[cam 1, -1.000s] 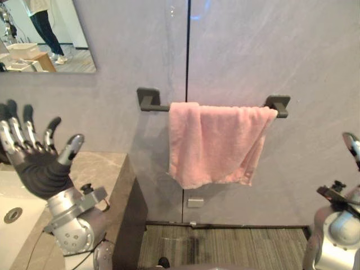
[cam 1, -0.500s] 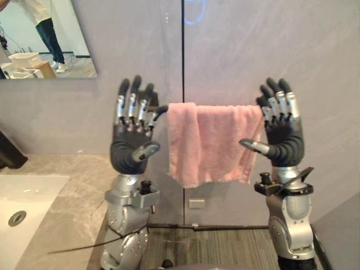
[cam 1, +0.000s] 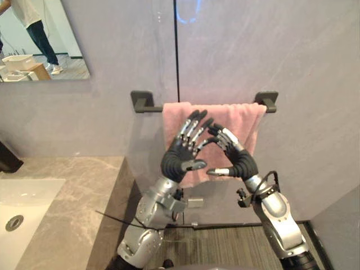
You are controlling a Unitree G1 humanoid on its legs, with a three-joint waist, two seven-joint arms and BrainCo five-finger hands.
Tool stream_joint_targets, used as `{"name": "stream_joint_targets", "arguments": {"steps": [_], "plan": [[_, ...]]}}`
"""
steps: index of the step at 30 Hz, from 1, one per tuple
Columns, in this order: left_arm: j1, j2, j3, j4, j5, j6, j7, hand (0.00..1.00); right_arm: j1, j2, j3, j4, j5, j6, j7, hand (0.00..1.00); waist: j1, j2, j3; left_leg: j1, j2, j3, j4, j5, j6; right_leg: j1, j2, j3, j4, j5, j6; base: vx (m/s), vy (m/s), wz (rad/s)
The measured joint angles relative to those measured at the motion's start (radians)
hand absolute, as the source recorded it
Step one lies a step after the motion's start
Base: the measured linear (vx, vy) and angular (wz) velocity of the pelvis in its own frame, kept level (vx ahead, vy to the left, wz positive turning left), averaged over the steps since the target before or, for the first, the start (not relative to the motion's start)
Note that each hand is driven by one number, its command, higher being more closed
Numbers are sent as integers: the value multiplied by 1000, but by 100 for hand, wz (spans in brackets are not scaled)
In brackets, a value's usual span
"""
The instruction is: Organize washtable
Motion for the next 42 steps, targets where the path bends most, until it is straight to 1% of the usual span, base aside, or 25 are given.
{"name": "stream_joint_targets", "arguments": {"steps": [2, 8, 11, 14, 16, 18, 21, 23, 27, 29, 30, 35, 37, 42], "plan": [[-2, 4, -11, 32, 0, 3, -1, 0, 0, -7, 13, 51, -23, 6, 1, 0, -1, 3, 2, -1, 0, 4, 0, 0, 0, -4, 0, 6, 0, 0, -1, -7, 7, -7], [-38, 5, -11, 118, 12, 12, 2, 0, -4, -11, 14, 139, -97, 9, -14, 0, 0, 0, 15, -8, 0, 4, 0, 0, 0, -10, 0, 6, 0, 1, -1, 0, 0, 0], [-39, 4, -10, 161, 35, 23, 9, 0, -8, -3, 8, 205, -139, 10, -50, 0, -1, 2, 17, -29, 1, 5, 0, 0, 0, -31, 1, 7, -1, 1, -1, 0, 0, 0], [-53, 4, -9, 237, 72, 28, 29, 0, -16, 28, 5, 263, -175, 30, -91, 0, -3, 2, 17, -48, 9, 4, 0, 0, 0, -46, 1, 7, -9, 2, -2, 44, -23, 0], [-75, 4, -7, 280, 78, 32, 35, 0, -36, 49, -2, 295, -192, 31, -107, 0, -5, 2, 17, -52, 10, 4, 0, 0, 0, -46, 2, 8, -18, 6, 2, 56, -27, -1], [-98, 4, -4, 312, 106, 33, 51, 0, -52, 68, -18, 305, -209, 31, -124, 0, -6, 2, 17, -60, 12, 4, 0, 3, 5, -52, 5, 9, -24, 9, 5, 44, -30, -4], [-125, 2, 9, 360, 129, 34, 69, 0, -85, 87, -49, 354, -211, 31, -153, 0, -6, 1, 17, -70, 18, 7, 0, 4, 5, -58, 11, 11, -38, 22, 10, 44, -39, -4], [-127, -1, 25, 397, 150, 38, 78, 0, -93, 95, -76, 377, -221, 37, -175, 0, -14, 0, 16, -71, 20, 7, 0, 5, 7, -58, 15, 14, -42, 24, 9, 46, -32, -3], [-141, -11, 58, 463, 152, 40, 97, 0, -109, 103, -111, 408, -238, 49, -193, 0, -21, 0, 16, -72, 27, 7, 0, 6, 6, -58, 21, 15, -46, 24, 8, 12, -15, -1], [-154, -16, 70, 478, 152, 41, 105, 0, -109, 108, -140, 410, -241, 50, -213, 0, -21, 0, 16, -74, 32, 7, 0, 7, 4, -58, 25, 15, -50, 28, 3, -8, -16, -1], [-160, -18, 93, 498, 152, 41, 113, 0, -115, 122, -174, 432, -241, 50, -229, 0, -24, -1, 16, -74, 37, 7, 0, 10, 1, -58, 30, 15, -50, 29, 1, 0, 0, 0], [-160, -19, 132, 514, 162, 41, 115, 0, -114, 130, -241, 455, -241, 68, -258, 0, -24, -1, 16, -75, 48, 5, 0, 14, -5, -59, 38, 15, -52, 33, -4, -14, -4, -1], [-155, -19, 157, 537, 180, 42, 114, 0, -112, 139, -289, 454, -241, 68, -270, 0, -25, -1, 16, -75, 52, 3, 0, 14, -6, -59, 39, 14, -53, 33, -5, -35, -2, 0], [-122, -20, 198, 536, 181, 42, 111, 0, -90, 150, -364, 454, -240, 68, -289, 0, -24, -6, 15, -77, 51, 1, 0, 12, -9, -59, 37, 13, -56, 35, -2, 0, 0, 0]]}}
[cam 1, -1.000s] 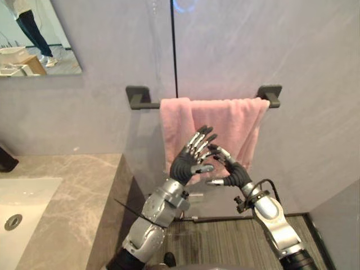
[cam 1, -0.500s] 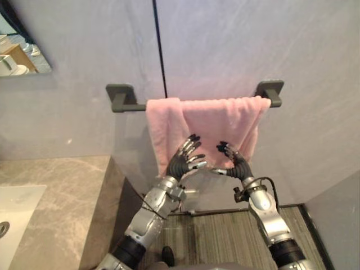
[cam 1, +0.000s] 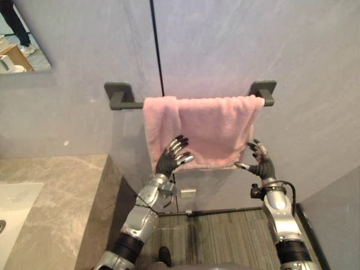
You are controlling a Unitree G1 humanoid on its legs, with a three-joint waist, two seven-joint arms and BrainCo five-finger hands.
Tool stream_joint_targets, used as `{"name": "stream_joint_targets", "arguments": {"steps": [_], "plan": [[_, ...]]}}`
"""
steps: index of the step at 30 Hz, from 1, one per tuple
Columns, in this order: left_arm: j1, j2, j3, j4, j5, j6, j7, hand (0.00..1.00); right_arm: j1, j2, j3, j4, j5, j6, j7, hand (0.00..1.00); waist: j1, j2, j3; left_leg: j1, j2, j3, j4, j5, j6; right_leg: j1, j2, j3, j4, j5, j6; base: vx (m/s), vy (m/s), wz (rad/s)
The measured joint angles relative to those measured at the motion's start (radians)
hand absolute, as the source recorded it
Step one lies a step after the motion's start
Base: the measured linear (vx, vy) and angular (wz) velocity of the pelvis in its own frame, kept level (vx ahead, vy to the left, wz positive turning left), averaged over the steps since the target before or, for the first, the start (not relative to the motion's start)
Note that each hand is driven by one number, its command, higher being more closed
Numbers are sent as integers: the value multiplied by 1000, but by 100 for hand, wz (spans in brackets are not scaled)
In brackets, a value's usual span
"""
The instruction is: Organize washtable
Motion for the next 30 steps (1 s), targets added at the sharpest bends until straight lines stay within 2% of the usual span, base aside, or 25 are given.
{"name": "stream_joint_targets", "arguments": {"steps": [6, 15, 22, 25, 30], "plan": [[62, 1, 46, -1, 0, 1, 0, 0, 49, 28, -47, 0, 0, 1, -6, 0, 1, -22, -2, -1, -1, 0, 0, 1, 2, 4, 0, -1, -9, 4, 3, 0, 0, 0], [231, -41, 151, -92, 23, 2, -30, 0, 153, 69, -126, -23, -9, 1, 0, 0, 4, -22, -3, 9, -8, -7, 0, 1, 1, 19, 5, -9, -8, 7, 5, 3, -3, 2], [352, -82, 207, -97, 52, 4, -65, 0, 258, 104, -152, -96, -11, 2, 3, 0, 12, -17, -3, 18, -13, -8, 0, -5, 0, 18, -2, -18, 21, -13, -1, -25, 7, 4], [384, -105, 236, -84, 90, 10, -65, 0, 311, 128, -152, -96, -11, 2, 4, 0, 32, -16, -3, 16, -13, -3, 0, -6, 1, 19, -5, -23, 24, -13, -1, -29, 8, 5], [406, -124, 285, 59, 198, 25, -60, 0, 337, 156, -142, 12, -10, 5, 25, 0, 37, -11, -6, 22, -14, 7, 0, -6, 1, 23, -10, -27, 29, -16, 1, -6, 2, 2]]}}
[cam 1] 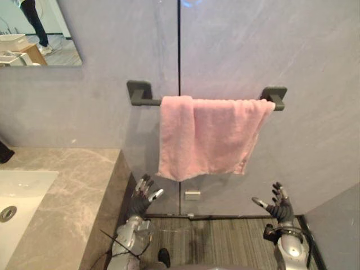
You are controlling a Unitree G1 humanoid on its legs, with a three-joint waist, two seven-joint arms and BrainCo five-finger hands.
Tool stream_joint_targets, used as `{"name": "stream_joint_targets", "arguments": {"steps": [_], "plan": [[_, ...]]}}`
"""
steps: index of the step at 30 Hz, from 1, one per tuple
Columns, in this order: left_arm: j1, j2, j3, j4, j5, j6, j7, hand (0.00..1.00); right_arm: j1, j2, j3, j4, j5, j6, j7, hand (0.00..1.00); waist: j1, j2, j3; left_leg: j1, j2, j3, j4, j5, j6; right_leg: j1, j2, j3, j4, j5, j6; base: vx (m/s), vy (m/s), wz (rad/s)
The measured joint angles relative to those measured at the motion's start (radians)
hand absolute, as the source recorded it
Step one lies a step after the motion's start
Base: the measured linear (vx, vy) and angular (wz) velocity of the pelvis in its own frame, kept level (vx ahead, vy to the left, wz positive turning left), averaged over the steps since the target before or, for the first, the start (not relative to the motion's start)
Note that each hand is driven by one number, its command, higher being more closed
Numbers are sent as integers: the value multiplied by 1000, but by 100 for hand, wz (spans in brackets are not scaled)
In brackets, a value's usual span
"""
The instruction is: Organize washtable
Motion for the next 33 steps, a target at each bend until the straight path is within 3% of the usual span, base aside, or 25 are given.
{"name": "stream_joint_targets", "arguments": {"steps": [6, 16, 26, 31, 33], "plan": [[-14, -24, 27, 237, 126, 16, 21, 0, 14, 48, 14, 209, -1, 23, 7, 0, 25, 5, -4, 15, -4, 15, 0, -5, 6, 12, -5, -1, 0, -15, -5, 9, 1, -4], [-62, -26, 77, 490, 245, 20, 84, 0, 12, 51, 11, 436, -36, 45, 7, 0, 35, 7, -5, 35, -16, 19, 0, -19, 5, 35, -11, 2, -7, -21, -11, 29, -6, -1], [-104, -18, 154, 608, 295, 20, 108, 0, -50, 42, 12, 524, -36, 59, 0, 0, 55, -1, 3, 28, -7, 48, 1, -38, -7, 3, -9, 27, 11, -44, -10, 24, -17, -8], [-141, 10, 153, 610, 321, 35, 130, 0, -90, 59, 67, 532, -35, 79, -1, 0, 60, -38, 30, -38, -12, 42, 8, -39, -7, -117, -18, 73, 164, -100, 16, 77, -51, 0], [-161, 3, 149, 612, 329, 42, 133, 0, -81, 58, 73, 529, -34, 79, -2, 0, 60, -33, 34, -45, -6, -4, 6, -43, -6, -123, -5, 91, 208, -91, 20, 87, -30, 62]]}}
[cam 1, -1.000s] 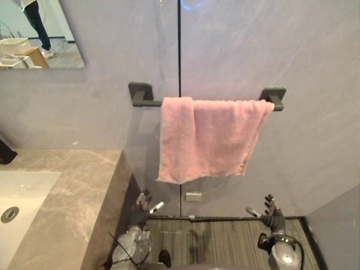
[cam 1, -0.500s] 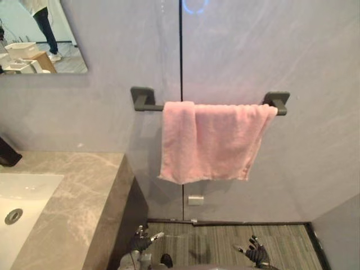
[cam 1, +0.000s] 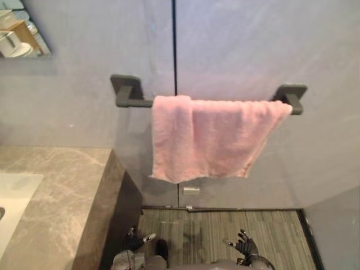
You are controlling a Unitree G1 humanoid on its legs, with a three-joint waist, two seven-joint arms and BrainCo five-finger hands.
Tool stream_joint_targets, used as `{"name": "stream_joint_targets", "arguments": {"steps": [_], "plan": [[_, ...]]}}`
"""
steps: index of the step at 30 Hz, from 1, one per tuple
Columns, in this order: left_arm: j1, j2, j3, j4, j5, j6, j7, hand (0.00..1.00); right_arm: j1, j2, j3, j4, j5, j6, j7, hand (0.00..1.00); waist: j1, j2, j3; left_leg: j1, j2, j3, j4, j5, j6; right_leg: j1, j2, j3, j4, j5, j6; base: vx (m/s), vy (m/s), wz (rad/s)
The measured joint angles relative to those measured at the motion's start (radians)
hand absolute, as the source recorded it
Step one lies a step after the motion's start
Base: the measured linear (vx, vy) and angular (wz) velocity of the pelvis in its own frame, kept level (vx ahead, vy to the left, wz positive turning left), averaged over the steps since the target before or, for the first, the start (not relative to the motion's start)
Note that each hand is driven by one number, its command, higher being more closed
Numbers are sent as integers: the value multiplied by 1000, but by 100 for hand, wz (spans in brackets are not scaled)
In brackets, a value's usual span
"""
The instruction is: Organize washtable
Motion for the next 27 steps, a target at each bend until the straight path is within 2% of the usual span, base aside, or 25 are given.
{"name": "stream_joint_targets", "arguments": {"steps": [1, 2, 3, 5, 6, 7, 8, 9, 10, 11, 12, 13, 14, 15, 16, 17, 19, 20, 21, 22, 23, 24, 25, 26, 27], "plan": [[-15, -14, 1, -1, 6, -2, 2, 0, 4, -12, 2, -3, 2, 0, -1, 0, 2, 25, 4, -8, 21, -43, 2, 1, 0, -28, 18, 54, 77, -6, -19, 134, -7, 96], [-25, -20, 2, 0, 13, -2, 5, 0, 7, -16, 6, -3, 2, 0, -1, 0, 2, 23, 4, -26, 26, -80, 38, -7, -4, -58, 14, 91, 196, -28, -46, 146, -14, 102], [-28, -21, 2, 0, 16, -2, 7, 0, 7, -14, 8, -3, 1, 0, -1, 0, 3, 19, 1, -46, 29, -101, 68, -18, -10, -64, 11, 114, 239, -30, -44, 152, -97, 103], [-32, -19, 8, -2, 18, -3, 20, 0, -3, -12, 27, -8, 0, 0, -1, 0, 32, 5, -8, -135, 51, -158, 187, -47, -34, -75, 1, 216, 294, -30, -42, 84, -265, 73], [-35, -17, 13, -2, 18, -4, 22, 0, -10, -13, 37, -12, 0, -1, -1, 0, 44, 1, -10, -156, 54, -166, 211, -51, -44, -75, -7, 237, 279, -30, -36, 0, -346, 47], [-39, -17, 33, -2, 18, -4, 31, 0, -34, -11, 55, -12, -1, -1, 0, 0, 50, -9, -14, -203, 55, -182, 256, -53, -51, -64, -29, 249, 215, -42, -12, -79, -522, 63], [-42, -19, 36, 0, 18, -4, 41, 0, -62, -7, 57, -11, 1, -1, 0, 0, 47, -14, -16, -242, 58, -197, 294, -46, -62, -25, -29, 229, 143, -97, 38, -73, -376, 62], [-41, -24, 36, -2, 17, -7, 42, 0, -76, -10, 57, -10, 2, -1, -1, 0, 49, -5, -12, -252, 68, -205, 297, -37, -75, -14, -24, 211, 118, -123, 39, -203, -539, 58], [-42, -38, 35, -2, 16, -11, 43, 0, -102, -26, 62, -10, 4, -5, -3, 0, 50, 28, -1, -269, 91, -220, 295, -15, -98, -2, -2, 156, 92, -174, 24, -273, -413, 57], [-42, -54, 33, 12, 14, -10, 43, 0, -113, -58, 77, -7, 5, -6, -9, 0, 41, 69, 10, -282, 115, -240, 261, 39, -95, -9, 29, 99, 106, -190, -2, -340, -478, 80], [-45, -59, 31, 22, 13, -10, 43, 0, -110, -70, 76, -6, 5, -6, -15, 0, 36, 86, 11, -278, 121, -230, 222, 89, -75, -20, 38, 69, 116, -185, -11, -316, -309, 109], [-55, -65, 26, 25, 10, -13, 43, 0, -101, -83, 72, 13, 4, -2, -28, 0, 40, 95, 11, -275, 127, -151, 223, 100, -69, -24, 39, 10, 118, -179, -46, -247, -279, 112], [-60, -65, 29, 24, 11, -12, 43, 0, -98, -90, 59, 35, 2, 4, -35, 0, 37, 87, 15, -277, 124, -76, 327, 22, -98, -25, 33, -36, 115, -167, -67, -215, -272, 101], [-63, -64, 29, 24, 12, -12, 43, 0, -95, -90, 52, 35, 2, 4, -40, 0, 33, 81, 19, -275, 115, -61, 371, -19, -92, -28, 31, -50, 113, -161, -75, -177, -278, 89], [-62, -65, 32, 24, 15, -12, 42, 0, -95, -89, 48, 35, 2, 3, -46, 0, 23, 74, 23, -278, 108, -49, 454, -94, -92, -50, 31, -90, 119, -148, -93, -154, -184, 66], [-64, -65, 35, 23, 16, -12, 42, 0, -97, -88, 48, 35, 2, 3, -47, 0, 17, 71, 25, -281, 108, -45, 494, -131, -93, -61, 32, -107, 123, -143, -101, -210, -187, 74], [-77, -71, 38, 27, 16, -5, 40, 0, -90, -79, 46, 36, 2, 3, -47, 0, 6, 61, 31, -262, 113, -31, 640, -263, -86, -86, 33, -174, 133, -134, -115, -189, -121, 72], [-77, -75, 38, 29, 16, -3, 40, 0, -86, -78, 45, 36, 2, 3, -47, 0, 1, 61, 30, -247, 118, -22, 654, -289, -85, -82, 34, -191, 133, -132, -117, -134, -41, 87], [-76, -84, 39, 35, 19, -1, 37, 0, -81, -70, 43, 38, 2, 4, -46, 0, -15, 63, 30, -209, 144, 31, 653, -336, -77, -73, 38, -231, 133, -129, -118, -92, 7, 71], [-77, -89, 39, 35, 21, 0, 36, 0, -81, -66, 42, 38, 2, 4, -46, 0, -15, 68, 28, -202, 151, 56, 629, -340, -73, -72, 39, -245, 136, -128, -116, -124, 33, 82], [-78, -86, 38, 34, 26, -1, 36, 0, -83, -56, 23, 44, 2, 4, -46, 0, -15, 57, 22, -190, 148, 88, 563, -326, -57, -72, 39, -264, 121, -112, -107, -132, 45, 57], [-78, -70, 34, 36, 29, -1, 36, 0, -89, -35, 9, 66, 2, 2, -43, 0, -12, 31, 11, -165, 121, 92, 457, -268, -51, -65, 35, -270, 61, -71, -99, -134, 40, 45], [-75, -60, 32, 40, 30, 0, 36, 0, -97, -29, 7, 82, 2, 2, -42, 0, -10, 20, 3, -142, 103, 96, 388, -227, -48, -55, 34, -270, 20, -42, -96, -97, 28, 19], [-71, -47, 30, 59, 30, -1, 36, 0, -106, -28, 5, 97, 1, -1, -42, 0, -11, 13, -3, -79, 70, 97, 230, -144, -45, -28, 35, -269, -63, 13, -91, -75, 34, 2], [-71, -42, 27, 72, 31, 0, 37, 0, -109, -32, 2, 108, 0, -4, -42, 0, -12, 14, -5, -48, 57, 96, 159, -108, -41, -15, 37, -268, -93, 31, -88, -75, 44, -1]]}}
